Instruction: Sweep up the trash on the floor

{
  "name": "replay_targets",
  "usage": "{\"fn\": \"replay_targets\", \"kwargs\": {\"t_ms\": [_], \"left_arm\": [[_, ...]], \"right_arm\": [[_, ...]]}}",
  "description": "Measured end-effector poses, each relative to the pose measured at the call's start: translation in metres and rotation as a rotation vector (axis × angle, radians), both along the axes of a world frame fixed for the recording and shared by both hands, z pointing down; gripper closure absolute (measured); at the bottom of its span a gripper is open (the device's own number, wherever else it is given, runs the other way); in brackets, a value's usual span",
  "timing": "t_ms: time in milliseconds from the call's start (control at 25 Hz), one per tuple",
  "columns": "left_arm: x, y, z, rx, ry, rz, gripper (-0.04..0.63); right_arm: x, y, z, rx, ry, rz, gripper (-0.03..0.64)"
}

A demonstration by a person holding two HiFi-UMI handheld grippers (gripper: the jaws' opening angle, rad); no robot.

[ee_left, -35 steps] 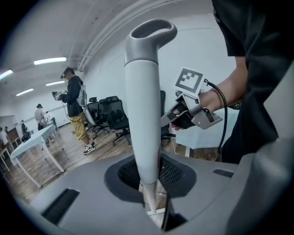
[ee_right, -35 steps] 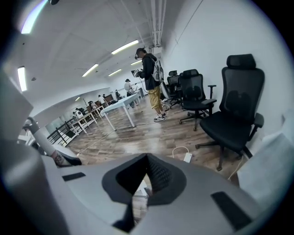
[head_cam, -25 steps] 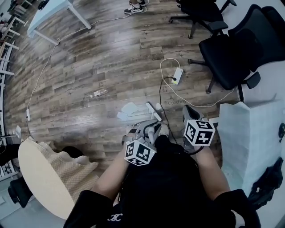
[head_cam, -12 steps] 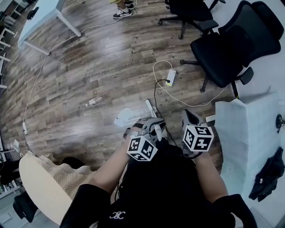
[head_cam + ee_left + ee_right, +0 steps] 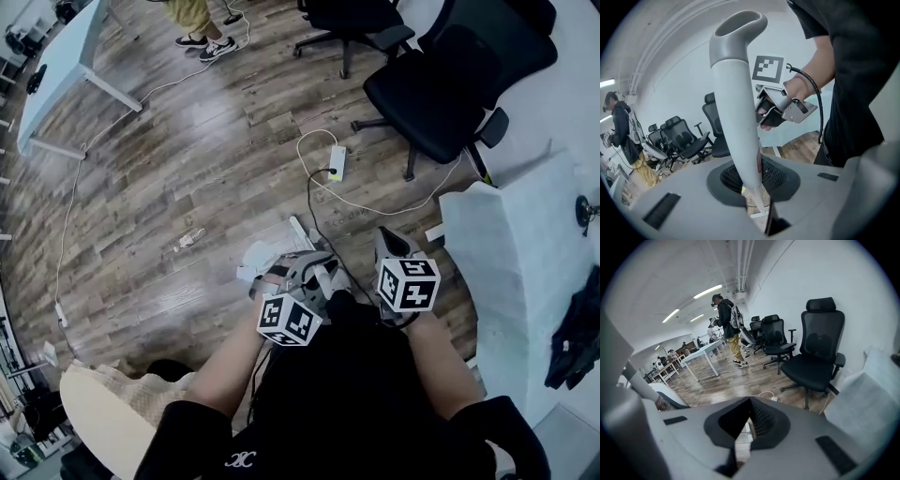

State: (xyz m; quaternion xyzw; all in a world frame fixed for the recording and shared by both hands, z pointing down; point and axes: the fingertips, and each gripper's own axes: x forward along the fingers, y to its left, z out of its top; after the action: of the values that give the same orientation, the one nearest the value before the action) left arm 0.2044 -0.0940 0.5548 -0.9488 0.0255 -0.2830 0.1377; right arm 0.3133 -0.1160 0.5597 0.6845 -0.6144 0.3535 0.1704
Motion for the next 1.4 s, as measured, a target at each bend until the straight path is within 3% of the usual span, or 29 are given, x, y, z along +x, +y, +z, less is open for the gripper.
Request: {"fn": "replay_targets", "kwargs": {"t_ms": [360, 600, 1400], "left_arm": [[-0.003, -0.009, 0.039, -0.046, -0.086, -0.09, 0.535], [-0.016, -0.009, 0.05, -0.057, -0.097, -0.148, 0.535], [-0.145, -0.03, 0.057, -0.033, -0.182, -0.325, 0.535]], "right_arm": [[0.012, 0.006, 0.001, 0.002, 0.0, -0.011, 0.603], [0.01, 0.002, 0.002, -0.003, 0.007, -0.023, 0.603], [-0.112, -0.054, -0.006, 0.024, 0.004, -0.225, 0.603]]}}
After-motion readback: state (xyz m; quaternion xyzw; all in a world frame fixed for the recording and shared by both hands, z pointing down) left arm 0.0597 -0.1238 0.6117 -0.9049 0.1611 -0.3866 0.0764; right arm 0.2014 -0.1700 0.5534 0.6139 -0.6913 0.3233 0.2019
